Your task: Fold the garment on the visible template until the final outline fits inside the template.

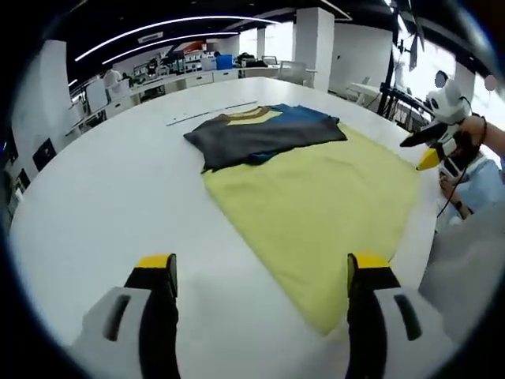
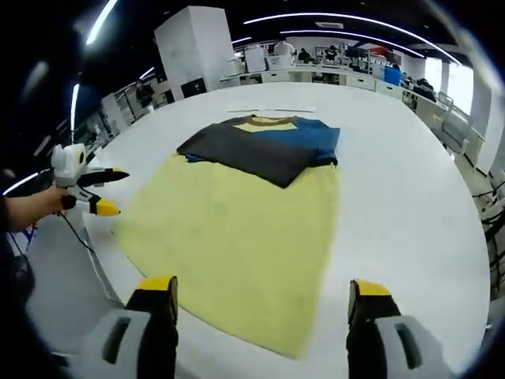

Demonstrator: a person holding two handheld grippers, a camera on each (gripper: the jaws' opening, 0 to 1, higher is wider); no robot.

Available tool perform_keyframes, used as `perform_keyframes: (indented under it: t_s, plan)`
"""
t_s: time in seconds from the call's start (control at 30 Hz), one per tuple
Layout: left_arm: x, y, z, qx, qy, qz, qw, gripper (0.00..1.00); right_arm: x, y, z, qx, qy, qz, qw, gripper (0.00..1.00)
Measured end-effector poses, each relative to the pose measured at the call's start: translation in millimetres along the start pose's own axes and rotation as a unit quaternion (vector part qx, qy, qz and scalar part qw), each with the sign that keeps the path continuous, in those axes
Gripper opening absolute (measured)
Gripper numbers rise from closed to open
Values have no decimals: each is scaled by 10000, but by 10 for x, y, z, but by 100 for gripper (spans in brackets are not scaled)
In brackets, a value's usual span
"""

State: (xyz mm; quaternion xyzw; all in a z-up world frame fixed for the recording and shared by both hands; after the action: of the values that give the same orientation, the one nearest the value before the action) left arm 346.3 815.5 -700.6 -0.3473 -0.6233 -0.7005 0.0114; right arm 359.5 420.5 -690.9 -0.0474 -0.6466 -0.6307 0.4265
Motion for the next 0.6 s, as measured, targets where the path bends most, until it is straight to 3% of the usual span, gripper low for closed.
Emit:
perform_keyframes:
  t_s: [0.23,0.37,0.6]
  plan:
    - [91,-78,-77,72,-16,45,10000,76,51,-133,14,-95,-114,98,9998,79]
    - [139,-121,-151,78,-81,105,9999,72,87,-206,16,-92,-151,226,9996,70]
    - [198,-205,-215,105,-46,207,9997,63,129,-259,-6,-355,-361,108,9987,52]
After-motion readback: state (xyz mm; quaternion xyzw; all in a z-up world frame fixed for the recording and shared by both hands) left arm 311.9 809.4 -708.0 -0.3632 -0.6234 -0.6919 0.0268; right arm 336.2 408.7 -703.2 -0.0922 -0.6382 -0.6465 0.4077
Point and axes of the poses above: the point that each gripper's makers call its tool centre point, and the gripper's own axes: x roughly backward along the fingers, z roughly to its left, y roughly out of its top, the point moved 8 cm from there along x, roughly backward along the fingers, and after that the axes turned 12 degrees about -z, right-handed, at the moved point
